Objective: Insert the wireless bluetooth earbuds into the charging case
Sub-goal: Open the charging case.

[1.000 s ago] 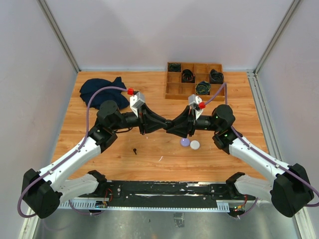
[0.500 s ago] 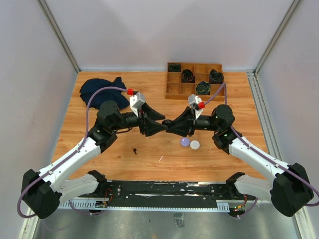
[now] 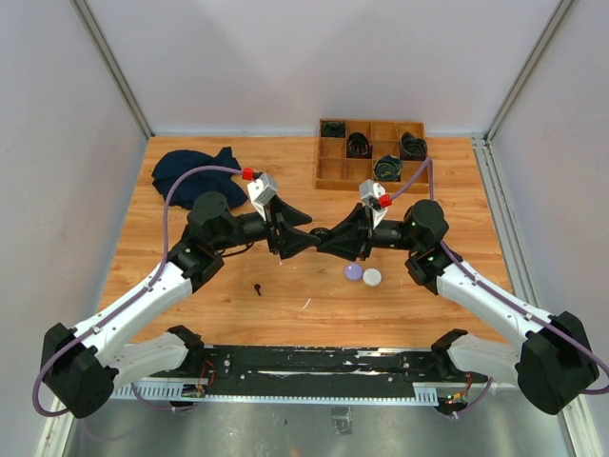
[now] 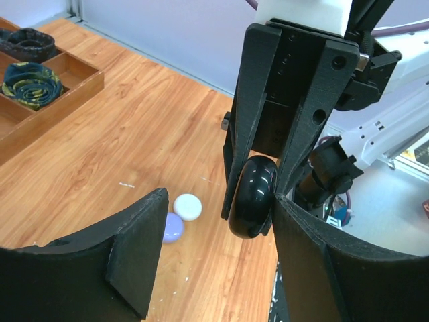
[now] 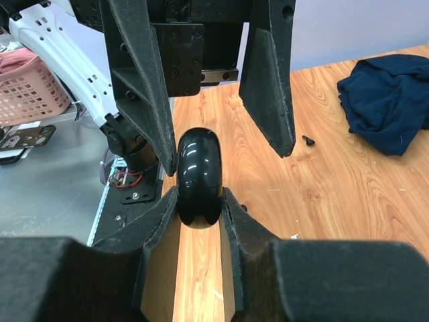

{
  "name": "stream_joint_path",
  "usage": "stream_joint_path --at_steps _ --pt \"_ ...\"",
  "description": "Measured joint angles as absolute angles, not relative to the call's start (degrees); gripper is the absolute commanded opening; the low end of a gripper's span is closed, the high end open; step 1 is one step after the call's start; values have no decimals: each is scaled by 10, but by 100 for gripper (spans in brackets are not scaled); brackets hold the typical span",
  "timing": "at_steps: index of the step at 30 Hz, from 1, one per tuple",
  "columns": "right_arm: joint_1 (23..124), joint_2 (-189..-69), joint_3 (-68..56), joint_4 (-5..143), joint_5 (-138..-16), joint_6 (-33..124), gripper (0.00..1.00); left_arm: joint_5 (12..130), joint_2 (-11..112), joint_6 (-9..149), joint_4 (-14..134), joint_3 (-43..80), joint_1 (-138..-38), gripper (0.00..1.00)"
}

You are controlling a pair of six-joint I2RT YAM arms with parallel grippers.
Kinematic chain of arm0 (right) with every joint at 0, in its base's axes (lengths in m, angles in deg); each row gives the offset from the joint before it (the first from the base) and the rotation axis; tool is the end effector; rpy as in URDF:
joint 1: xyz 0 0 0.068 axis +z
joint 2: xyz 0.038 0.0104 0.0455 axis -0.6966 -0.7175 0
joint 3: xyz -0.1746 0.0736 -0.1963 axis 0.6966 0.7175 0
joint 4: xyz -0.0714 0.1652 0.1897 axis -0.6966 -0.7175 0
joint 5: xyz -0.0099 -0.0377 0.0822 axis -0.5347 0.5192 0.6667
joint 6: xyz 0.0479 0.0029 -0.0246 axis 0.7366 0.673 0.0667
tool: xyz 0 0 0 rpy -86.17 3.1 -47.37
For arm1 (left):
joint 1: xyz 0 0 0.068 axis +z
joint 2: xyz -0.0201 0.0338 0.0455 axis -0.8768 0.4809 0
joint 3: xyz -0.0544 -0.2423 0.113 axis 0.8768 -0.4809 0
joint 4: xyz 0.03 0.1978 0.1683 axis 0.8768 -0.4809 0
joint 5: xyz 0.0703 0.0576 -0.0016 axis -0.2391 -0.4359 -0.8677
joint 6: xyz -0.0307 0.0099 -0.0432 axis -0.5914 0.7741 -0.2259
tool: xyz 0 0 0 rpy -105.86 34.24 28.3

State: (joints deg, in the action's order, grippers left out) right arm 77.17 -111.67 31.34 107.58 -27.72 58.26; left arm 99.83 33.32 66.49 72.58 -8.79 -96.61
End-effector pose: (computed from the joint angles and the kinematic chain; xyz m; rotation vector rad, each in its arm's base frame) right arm 0.1857 0.1562 0.3192 -1.0616 1.2182 1.3910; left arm 0.1811 -0.1548 0.3391 0.8113 1.4839 -1.1758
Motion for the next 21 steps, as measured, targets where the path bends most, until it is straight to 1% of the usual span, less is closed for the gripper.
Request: stream_joint_path --at_steps 21 --pt "777 -1114 313 1074 -274 568 11 921 314 658 710 -71 -967 70"
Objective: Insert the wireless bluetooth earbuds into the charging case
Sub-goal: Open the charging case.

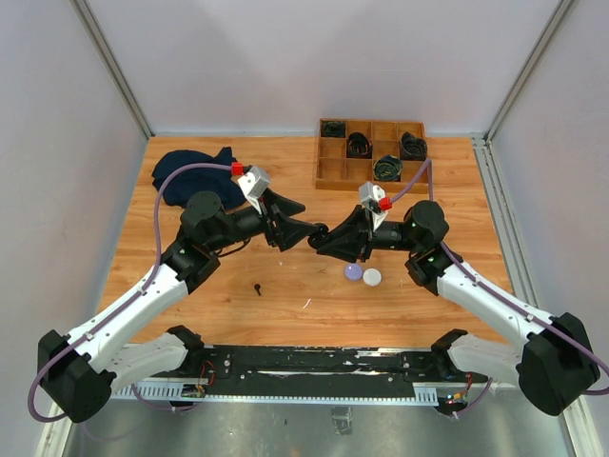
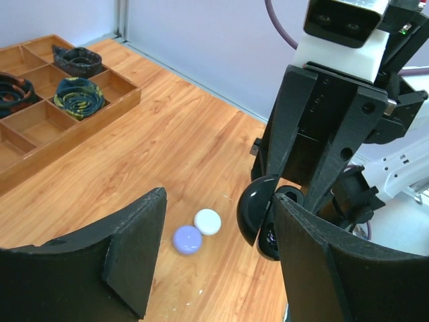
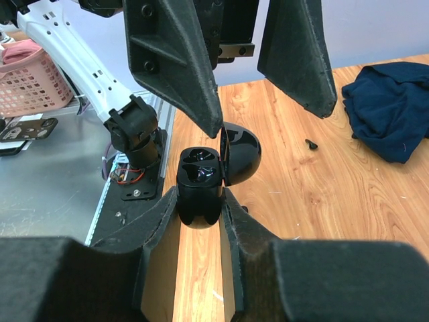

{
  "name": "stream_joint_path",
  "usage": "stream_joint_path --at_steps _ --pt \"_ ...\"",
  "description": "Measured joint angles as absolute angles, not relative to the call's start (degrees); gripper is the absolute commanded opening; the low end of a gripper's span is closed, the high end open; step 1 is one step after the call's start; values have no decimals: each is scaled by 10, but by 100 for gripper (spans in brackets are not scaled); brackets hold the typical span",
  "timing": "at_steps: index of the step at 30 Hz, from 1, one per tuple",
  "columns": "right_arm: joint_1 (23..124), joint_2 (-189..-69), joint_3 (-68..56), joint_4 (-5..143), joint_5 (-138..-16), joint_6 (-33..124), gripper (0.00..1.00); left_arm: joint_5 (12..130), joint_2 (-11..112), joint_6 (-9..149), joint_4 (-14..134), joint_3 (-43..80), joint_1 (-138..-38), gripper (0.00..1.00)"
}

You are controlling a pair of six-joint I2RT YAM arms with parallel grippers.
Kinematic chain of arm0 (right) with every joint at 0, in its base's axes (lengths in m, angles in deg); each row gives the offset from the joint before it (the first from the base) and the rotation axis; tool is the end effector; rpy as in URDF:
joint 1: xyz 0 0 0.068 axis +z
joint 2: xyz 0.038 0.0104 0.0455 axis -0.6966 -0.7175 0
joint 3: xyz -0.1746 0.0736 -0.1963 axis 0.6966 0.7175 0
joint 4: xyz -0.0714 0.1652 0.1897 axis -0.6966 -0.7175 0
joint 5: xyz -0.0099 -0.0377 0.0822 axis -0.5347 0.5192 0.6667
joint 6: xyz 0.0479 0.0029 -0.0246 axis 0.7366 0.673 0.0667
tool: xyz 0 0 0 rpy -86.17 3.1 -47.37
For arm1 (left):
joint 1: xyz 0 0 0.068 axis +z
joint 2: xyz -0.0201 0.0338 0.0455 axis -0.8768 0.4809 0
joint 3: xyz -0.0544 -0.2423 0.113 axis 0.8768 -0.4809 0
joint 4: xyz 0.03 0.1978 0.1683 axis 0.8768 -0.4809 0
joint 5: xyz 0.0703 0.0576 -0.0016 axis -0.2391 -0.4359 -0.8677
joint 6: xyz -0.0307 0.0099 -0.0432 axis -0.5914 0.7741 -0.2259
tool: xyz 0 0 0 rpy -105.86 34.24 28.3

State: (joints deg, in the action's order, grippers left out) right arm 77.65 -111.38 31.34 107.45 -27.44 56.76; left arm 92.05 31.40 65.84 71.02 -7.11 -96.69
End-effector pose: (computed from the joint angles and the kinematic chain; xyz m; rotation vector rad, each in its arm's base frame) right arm 0.1834 0.1572 0.3201 -1.0848 1.1925 1.3793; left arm 0.1789 -0.1486 0.3540 0.6899 1.4819 -1.0851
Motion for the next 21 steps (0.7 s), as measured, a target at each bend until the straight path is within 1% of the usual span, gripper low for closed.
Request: stream_joint_path --at_steps 4,7,12,21 --pt "777 -1111 313 1074 -274 567 11 911 314 658 707 -69 -967 72" --pt "777 -1109 313 1070 -275 563 10 910 314 657 706 -68 -966 77" --pt "777 -1109 315 1067 -282 544 10 896 302 654 681 -67 -966 81" --pt "777 -1100 367 1102 -310 488 9 777 264 624 546 -32 -966 83"
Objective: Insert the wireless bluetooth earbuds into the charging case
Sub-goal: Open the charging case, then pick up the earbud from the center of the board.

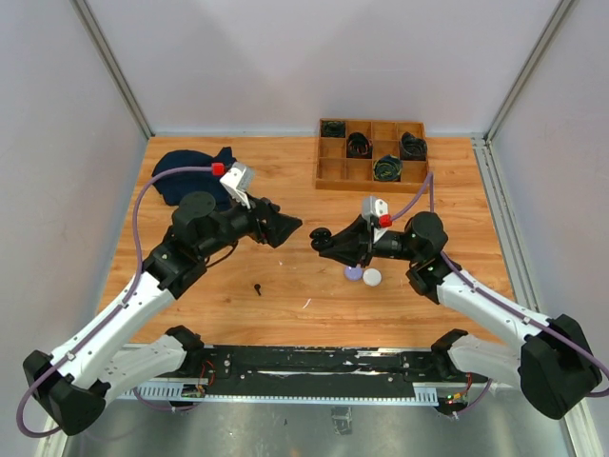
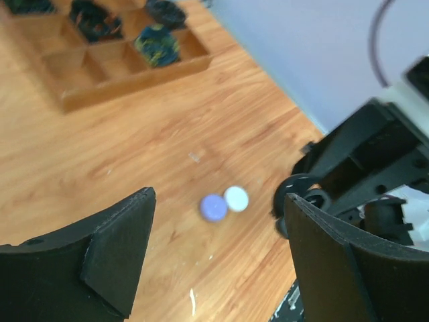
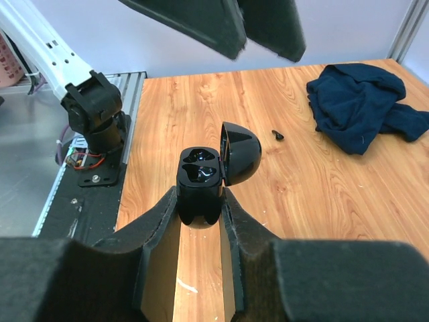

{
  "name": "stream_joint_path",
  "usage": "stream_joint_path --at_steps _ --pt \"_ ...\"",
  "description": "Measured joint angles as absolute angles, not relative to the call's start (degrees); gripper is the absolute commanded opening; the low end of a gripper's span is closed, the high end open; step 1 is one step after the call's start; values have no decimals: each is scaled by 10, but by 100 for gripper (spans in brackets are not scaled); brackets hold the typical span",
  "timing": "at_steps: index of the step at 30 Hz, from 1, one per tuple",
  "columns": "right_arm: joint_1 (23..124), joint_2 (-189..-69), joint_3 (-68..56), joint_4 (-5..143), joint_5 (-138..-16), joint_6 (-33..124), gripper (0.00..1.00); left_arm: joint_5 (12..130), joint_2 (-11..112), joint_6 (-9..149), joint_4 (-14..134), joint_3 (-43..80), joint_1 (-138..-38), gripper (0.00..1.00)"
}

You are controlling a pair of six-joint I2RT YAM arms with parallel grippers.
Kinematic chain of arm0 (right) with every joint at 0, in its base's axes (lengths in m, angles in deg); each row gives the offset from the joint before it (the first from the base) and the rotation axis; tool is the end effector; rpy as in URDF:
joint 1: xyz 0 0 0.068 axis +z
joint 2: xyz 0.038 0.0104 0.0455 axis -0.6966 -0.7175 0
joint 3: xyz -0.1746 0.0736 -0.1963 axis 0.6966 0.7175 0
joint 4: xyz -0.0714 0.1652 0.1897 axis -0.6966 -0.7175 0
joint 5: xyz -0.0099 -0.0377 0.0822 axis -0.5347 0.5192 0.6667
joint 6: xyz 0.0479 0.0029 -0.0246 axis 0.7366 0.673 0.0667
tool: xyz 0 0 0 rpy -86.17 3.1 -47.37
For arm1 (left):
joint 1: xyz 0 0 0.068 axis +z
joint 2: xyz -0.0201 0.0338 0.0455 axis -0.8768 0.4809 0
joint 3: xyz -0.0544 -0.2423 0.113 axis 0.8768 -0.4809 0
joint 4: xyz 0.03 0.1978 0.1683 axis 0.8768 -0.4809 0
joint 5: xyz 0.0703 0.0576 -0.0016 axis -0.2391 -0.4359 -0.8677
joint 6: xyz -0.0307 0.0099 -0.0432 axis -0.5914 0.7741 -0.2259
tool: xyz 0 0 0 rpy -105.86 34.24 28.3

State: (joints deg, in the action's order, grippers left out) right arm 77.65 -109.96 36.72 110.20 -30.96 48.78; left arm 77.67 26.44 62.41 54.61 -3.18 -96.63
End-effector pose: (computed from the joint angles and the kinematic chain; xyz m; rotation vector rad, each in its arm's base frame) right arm 0.1776 0.1520 0.2986 -1.0925 1.1409 1.2422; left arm 0.1668 -0.1296 0.3653 0.4433 1.6809 -0.9270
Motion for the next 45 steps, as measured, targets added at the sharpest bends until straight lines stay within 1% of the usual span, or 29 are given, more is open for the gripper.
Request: stream_joint_path --at_steps 6,11,18,25,30,41,45 --pt "780 -1100 398 1128 -324 460 9 680 265 568 405 -32 -966 83" --pt "786 -1100 416 1142 -339 443 9 614 265 513 311 -58 -966 83" --pt "799 -1099 446 1159 -361 425 9 569 279 444 243 -112 -966 80" --pt "809 -1099 474 1192 -381 410 9 548 335 389 214 -134 -966 76" --pt "815 -1106 488 1224 -386 399 9 538 380 368 210 -134 -966 66" --pt "831 -1125 504 1262 -399 389 9 509 487 362 207 -131 -980 58" --pt "833 -1125 504 1262 -404 383 9 496 518 363 205 -119 -986 53"
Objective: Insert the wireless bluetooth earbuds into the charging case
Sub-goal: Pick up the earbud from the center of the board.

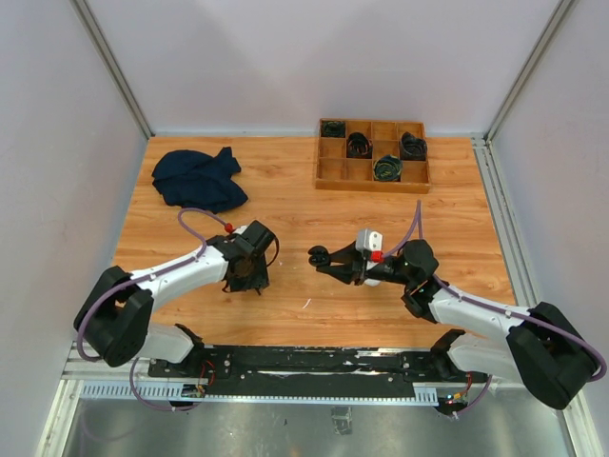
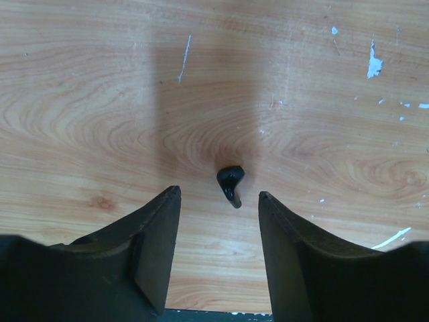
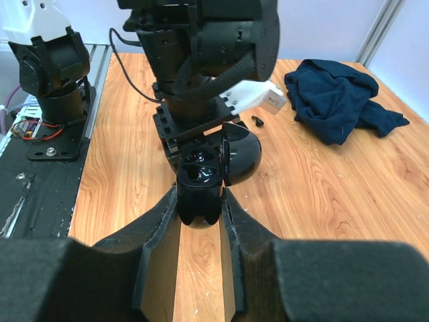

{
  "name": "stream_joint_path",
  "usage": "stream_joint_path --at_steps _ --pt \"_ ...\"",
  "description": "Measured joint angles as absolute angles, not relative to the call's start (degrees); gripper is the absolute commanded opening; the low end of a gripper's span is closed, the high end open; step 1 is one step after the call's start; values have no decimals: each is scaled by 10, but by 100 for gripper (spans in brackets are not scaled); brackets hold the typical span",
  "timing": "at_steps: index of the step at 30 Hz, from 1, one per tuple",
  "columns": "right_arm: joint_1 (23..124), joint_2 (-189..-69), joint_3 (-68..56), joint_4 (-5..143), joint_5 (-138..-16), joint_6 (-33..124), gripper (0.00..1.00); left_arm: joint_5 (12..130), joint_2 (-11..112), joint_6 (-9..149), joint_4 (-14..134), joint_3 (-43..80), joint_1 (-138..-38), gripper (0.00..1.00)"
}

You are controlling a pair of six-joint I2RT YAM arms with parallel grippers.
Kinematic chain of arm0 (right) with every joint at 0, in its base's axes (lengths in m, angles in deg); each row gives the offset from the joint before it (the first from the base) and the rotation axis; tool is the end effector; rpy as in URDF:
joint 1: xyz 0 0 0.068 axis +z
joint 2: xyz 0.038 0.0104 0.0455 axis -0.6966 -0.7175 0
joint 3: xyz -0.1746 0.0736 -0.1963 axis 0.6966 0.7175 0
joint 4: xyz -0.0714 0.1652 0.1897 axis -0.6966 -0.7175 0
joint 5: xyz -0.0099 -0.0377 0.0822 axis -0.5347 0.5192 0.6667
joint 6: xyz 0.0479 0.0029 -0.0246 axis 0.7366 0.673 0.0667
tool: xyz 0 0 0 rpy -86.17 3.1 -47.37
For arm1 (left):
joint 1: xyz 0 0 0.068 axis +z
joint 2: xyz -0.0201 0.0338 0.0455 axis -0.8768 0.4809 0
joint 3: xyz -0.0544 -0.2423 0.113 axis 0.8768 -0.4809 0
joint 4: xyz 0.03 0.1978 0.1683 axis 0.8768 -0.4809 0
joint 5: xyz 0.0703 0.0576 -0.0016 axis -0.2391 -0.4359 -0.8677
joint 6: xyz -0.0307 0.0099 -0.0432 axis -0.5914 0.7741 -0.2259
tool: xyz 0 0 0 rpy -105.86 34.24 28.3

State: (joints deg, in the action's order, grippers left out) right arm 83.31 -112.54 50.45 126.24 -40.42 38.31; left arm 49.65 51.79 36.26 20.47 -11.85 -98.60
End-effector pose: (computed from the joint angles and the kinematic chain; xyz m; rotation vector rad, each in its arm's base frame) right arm 0.1537 0.1572 0.2388 -1.1007 1.0491 1.0749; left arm 0.1855 -0.1314 0.1735 -0.2449 2.7561 -0.0315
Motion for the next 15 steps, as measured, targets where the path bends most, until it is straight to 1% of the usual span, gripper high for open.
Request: stream_joint_path --at_steps 6,15 --pt "842 -1125 504 1259 -409 371 9 481 551 363 205 -96 -994 44" --pt "844 -1124 504 1245 -416 358 8 469 585 365 209 -88 -997 36"
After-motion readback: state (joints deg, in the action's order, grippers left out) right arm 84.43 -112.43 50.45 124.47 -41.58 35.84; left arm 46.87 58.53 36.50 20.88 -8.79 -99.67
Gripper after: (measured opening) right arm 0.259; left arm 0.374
